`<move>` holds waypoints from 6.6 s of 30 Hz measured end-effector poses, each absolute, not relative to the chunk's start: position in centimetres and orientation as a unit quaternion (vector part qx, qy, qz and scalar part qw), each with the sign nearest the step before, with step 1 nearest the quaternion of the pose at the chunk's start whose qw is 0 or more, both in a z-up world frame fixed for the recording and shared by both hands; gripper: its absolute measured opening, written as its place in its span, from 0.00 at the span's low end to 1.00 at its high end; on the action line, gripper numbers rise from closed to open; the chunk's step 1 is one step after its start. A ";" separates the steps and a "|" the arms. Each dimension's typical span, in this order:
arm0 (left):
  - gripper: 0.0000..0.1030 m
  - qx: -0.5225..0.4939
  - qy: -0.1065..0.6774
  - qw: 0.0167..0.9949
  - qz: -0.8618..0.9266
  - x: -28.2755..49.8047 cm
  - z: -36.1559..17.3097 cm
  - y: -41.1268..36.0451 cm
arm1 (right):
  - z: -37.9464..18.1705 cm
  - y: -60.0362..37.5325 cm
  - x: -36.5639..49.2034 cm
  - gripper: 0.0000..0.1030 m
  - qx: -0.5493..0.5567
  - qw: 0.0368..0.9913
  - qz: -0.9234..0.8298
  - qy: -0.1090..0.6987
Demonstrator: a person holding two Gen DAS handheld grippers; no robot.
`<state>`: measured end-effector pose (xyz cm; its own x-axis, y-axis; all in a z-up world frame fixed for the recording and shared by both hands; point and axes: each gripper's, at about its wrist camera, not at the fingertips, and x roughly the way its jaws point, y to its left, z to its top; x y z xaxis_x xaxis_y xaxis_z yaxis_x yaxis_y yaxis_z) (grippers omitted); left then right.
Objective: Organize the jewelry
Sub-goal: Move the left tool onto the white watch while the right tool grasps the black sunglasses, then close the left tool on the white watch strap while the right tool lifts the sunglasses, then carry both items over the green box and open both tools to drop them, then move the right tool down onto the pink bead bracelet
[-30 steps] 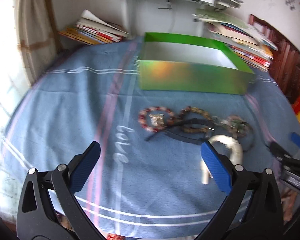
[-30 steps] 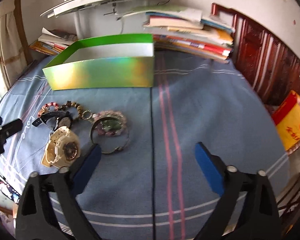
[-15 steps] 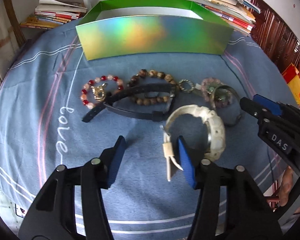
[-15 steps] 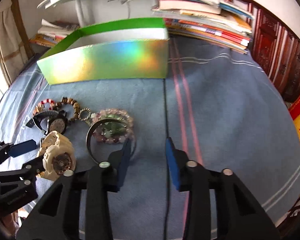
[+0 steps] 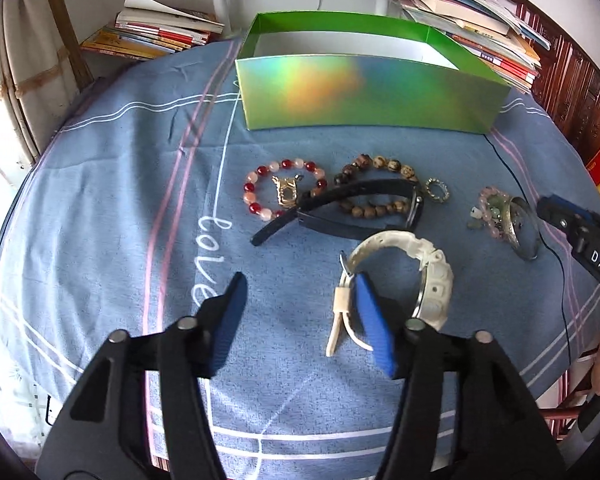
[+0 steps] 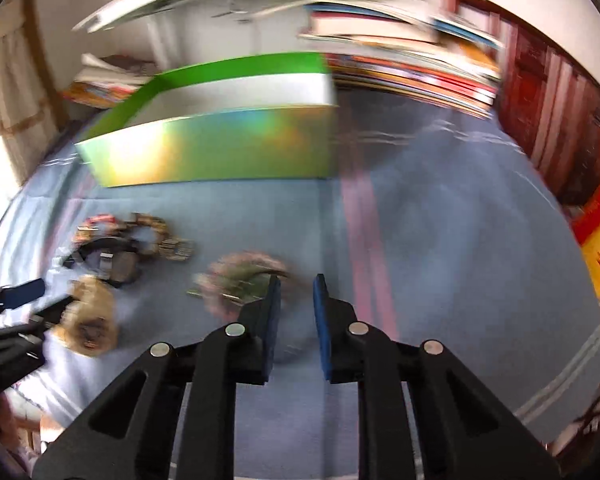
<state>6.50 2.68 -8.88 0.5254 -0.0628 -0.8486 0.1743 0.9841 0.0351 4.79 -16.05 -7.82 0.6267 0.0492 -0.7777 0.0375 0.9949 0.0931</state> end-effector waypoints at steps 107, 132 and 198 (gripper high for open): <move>0.41 0.068 0.478 0.869 -0.110 6.2 -10.4 -0.3 | -10.4 -20.8 1.5 0.39 0.055 0.894 -0.041 0.442; 0.08 0.052 0.417 0.898 -0.129 5.4 -5.5 0.8 | -5.4 -18.4 2.0 0.33 0.041 0.922 -0.001 0.386; 0.72 0.066 0.455 0.888 -0.023 10.9 -10.3 4.8 | -8.9 -14.4 3.9 0.45 0.027 0.904 0.061 0.423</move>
